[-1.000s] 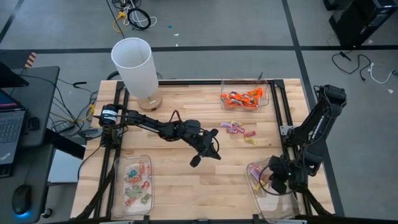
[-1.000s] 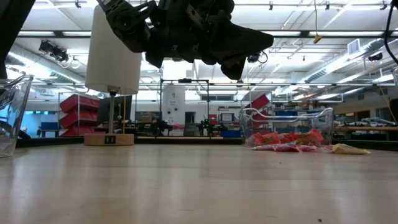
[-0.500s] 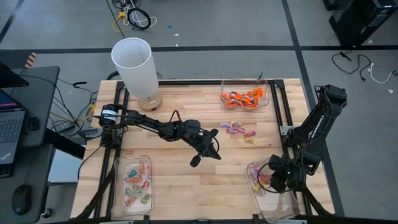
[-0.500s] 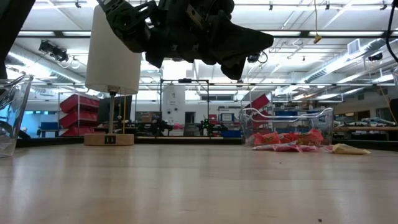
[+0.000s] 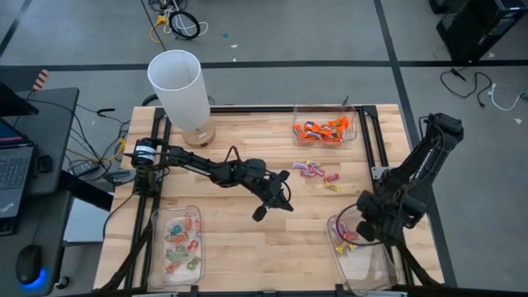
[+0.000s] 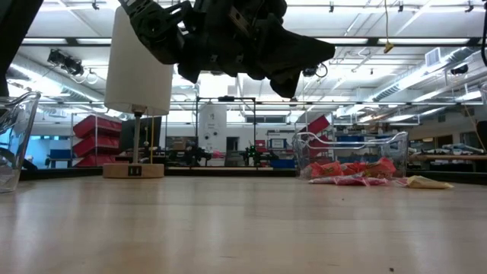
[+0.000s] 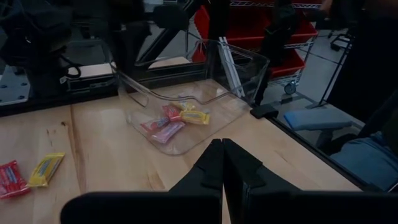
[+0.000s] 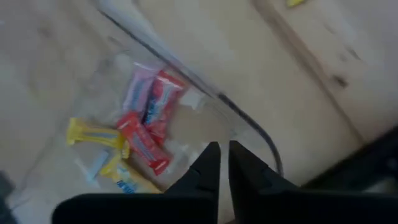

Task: Sort candy
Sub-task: Put the red candy into the bottom right transparent bin

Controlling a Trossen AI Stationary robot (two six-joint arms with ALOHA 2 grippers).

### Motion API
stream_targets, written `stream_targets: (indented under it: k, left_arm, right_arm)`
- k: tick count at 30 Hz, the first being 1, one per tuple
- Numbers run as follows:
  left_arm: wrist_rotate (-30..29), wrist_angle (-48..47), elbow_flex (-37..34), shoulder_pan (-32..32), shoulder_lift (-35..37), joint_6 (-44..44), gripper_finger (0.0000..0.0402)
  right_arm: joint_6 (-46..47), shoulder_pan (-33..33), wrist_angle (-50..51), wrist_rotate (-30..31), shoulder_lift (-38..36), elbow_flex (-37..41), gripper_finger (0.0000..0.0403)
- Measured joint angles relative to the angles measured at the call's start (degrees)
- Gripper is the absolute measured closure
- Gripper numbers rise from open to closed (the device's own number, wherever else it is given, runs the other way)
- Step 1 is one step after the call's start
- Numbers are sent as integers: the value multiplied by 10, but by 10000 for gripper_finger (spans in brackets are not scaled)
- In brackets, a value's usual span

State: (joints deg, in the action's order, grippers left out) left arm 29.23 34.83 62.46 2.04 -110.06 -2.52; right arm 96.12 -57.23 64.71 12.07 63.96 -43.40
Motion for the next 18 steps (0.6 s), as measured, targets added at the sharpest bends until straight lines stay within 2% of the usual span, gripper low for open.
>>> stream_targets:
  k: [3,10,14,18]
  left_arm:
    - [-1,0,0,0,0,0,399]
    - [-2,0,0,0,0,0,399]
    - [-2,0,0,0,0,0,399]
    - [-3,0,0,-1,0,0,399]
  right_arm:
    - [0,10,26,-19,0,0,399]
    - [36,15,71,-78,0,0,402]
    - [47,15,73,-83,0,-4,400]
    - [44,15,86,-64,0,-43,402]
